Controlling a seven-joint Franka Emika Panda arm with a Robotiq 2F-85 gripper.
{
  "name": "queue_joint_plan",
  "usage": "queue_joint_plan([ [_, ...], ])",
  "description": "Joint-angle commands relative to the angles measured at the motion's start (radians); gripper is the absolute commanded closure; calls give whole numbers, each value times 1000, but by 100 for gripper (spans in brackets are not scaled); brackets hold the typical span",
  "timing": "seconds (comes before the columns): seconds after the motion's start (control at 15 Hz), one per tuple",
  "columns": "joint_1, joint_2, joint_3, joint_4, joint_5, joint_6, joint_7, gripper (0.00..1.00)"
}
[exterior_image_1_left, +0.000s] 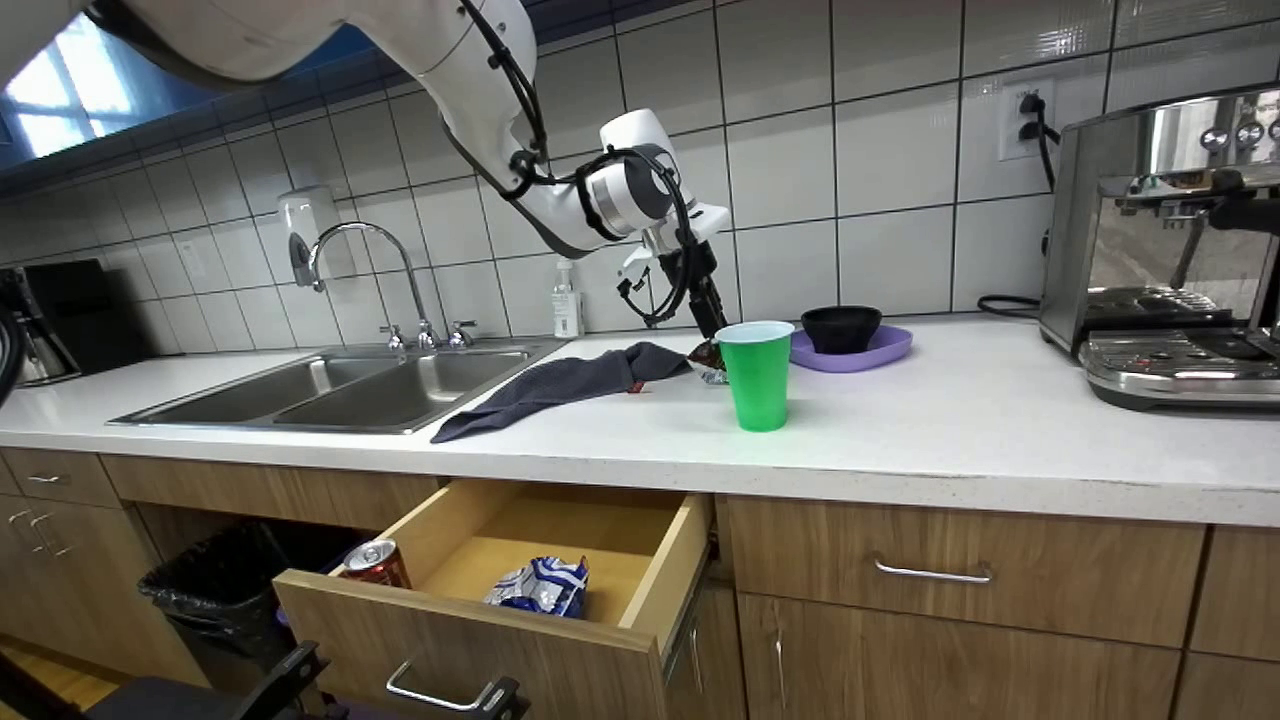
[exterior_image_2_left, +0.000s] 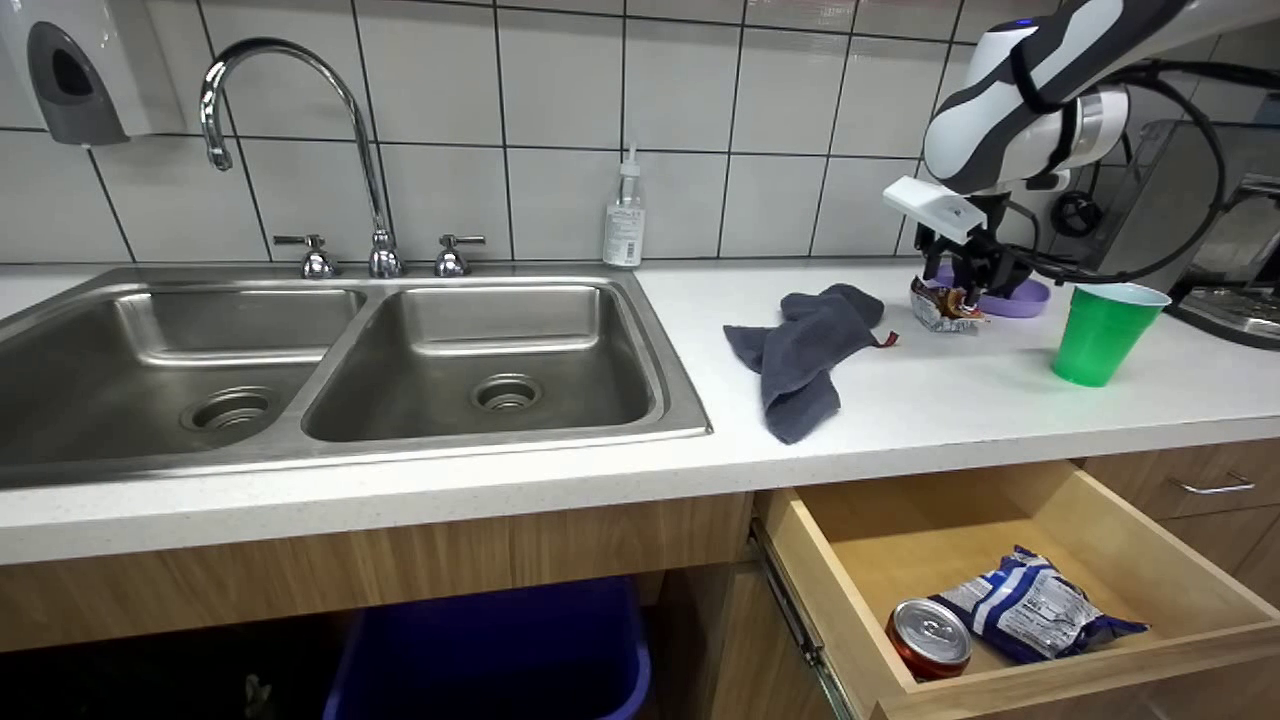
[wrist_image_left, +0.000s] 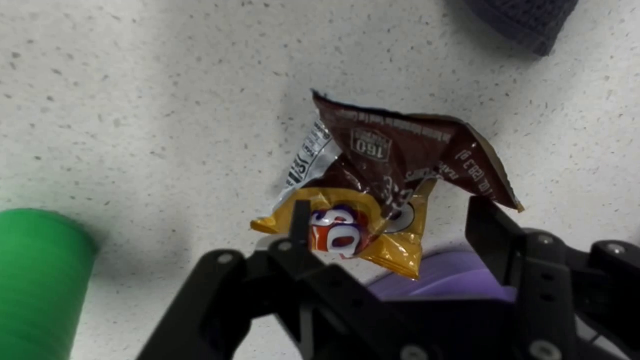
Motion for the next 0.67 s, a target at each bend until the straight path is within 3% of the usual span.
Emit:
queue_joint_plan([
  [0.0, -6, 23, 0, 53, 15, -39, 20, 49],
  [0.4, -5, 26, 0, 56, 14, -40, 20, 95],
  [0.47, -5, 26, 0, 55, 14, -40, 20, 100],
  [0.6, -5, 24, -1, 53, 14, -39, 20, 100],
])
